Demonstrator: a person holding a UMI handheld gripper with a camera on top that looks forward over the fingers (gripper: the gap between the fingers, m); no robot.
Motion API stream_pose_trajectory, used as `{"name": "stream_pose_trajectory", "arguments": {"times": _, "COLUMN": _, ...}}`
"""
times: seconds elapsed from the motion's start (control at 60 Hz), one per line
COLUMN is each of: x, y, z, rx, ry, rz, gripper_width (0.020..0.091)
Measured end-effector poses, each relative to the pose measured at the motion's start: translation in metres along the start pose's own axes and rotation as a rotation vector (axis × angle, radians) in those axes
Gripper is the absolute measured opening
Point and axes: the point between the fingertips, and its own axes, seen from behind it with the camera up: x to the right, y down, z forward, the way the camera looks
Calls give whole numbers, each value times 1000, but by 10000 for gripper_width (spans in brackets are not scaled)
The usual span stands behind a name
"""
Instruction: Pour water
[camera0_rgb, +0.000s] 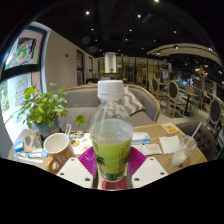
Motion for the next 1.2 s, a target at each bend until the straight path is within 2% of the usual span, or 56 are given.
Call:
{"name": "stream_pose_trajectory", "arguments": {"times": 0.2, "x": 6, "y": 68, "z": 9, "rx": -71, "ry": 2, "rz": -27, "gripper_width": 386}}
{"name": "stream_pose_trajectory", "arguments": {"times": 0.233, "x": 6, "y": 65, "z": 7, "rx": -34, "ry": 4, "rz": -21, "gripper_width": 387}}
{"name": "stream_pose_trajectory", "arguments": {"times": 0.317, "x": 7, "y": 67, "z": 5, "rx": -27, "ry": 10, "rz": -8, "gripper_width": 387}}
{"name": "stream_pose_trajectory", "arguments": {"times": 0.4, "x": 8, "y": 66, "z": 7, "rx": -22, "ry": 15, "rz": -3, "gripper_width": 430}}
{"name": "stream_pose_trajectory", "arguments": {"times": 0.533, "x": 10, "y": 70, "z": 7, "rx": -55, "ry": 22, "rz": 3, "gripper_width": 545}}
{"name": "stream_pose_trajectory", "arguments": {"times": 0.567, "x": 10, "y": 74, "z": 5, "rx": -82, "ry": 27, "rz": 5, "gripper_width": 627}}
{"name": "stream_pose_trajectory", "arguments": {"times": 0.633, "x": 10, "y": 83, "z": -1, "rx": -144, "ry": 34, "rz": 4, "gripper_width": 870}}
{"name": "stream_pose_trajectory", "arguments": {"times": 0.683, "x": 10, "y": 86, "z": -10, "rx": -175, "ry": 41, "rz": 4, "gripper_width": 832}}
{"name": "stream_pose_trajectory", "arguments": {"times": 0.733, "x": 10, "y": 84, "z": -21, "rx": -194, "ry": 45, "rz": 2, "gripper_width": 863}}
{"name": "stream_pose_trajectory", "arguments": {"times": 0.9, "x": -5, "y": 66, "z": -85, "rx": -210, "ry": 57, "rz": -33, "gripper_width": 857}}
{"name": "stream_pose_trajectory", "arguments": {"times": 1.2, "x": -56, "y": 36, "z": -245, "rx": -242, "ry": 68, "rz": -68, "gripper_width": 853}}
